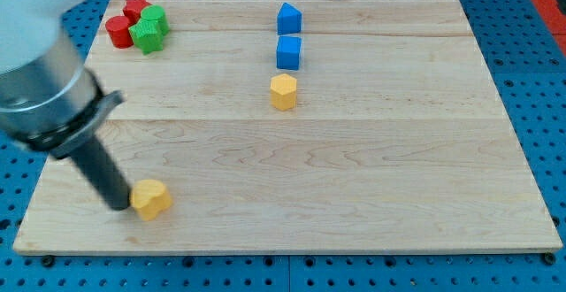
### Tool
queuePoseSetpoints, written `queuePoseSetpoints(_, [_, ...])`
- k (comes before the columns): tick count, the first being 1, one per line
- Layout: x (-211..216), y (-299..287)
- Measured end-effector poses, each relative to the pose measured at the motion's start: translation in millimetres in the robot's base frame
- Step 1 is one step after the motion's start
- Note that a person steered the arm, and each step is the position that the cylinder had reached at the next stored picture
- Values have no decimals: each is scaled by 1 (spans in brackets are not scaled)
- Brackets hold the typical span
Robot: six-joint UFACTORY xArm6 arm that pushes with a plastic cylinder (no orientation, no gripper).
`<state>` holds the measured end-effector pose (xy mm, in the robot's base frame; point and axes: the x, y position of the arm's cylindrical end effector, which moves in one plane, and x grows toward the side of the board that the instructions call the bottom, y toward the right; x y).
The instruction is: Place the yellow heart below the yellow hexagon
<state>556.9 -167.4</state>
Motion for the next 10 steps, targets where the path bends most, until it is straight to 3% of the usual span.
queuePoseSetpoints(1, [-3,38])
queuePoseSetpoints(2, [25,9])
queuePoseSetpoints(3, [31,63])
queuePoseSetpoints(5, [-9,123])
queuePoseSetpoints(6, [39,112])
queuePoseSetpoints(7, [45,42])
queuePoseSetpoints(8, [4,50])
queuePoseSetpoints(10, [-35,121])
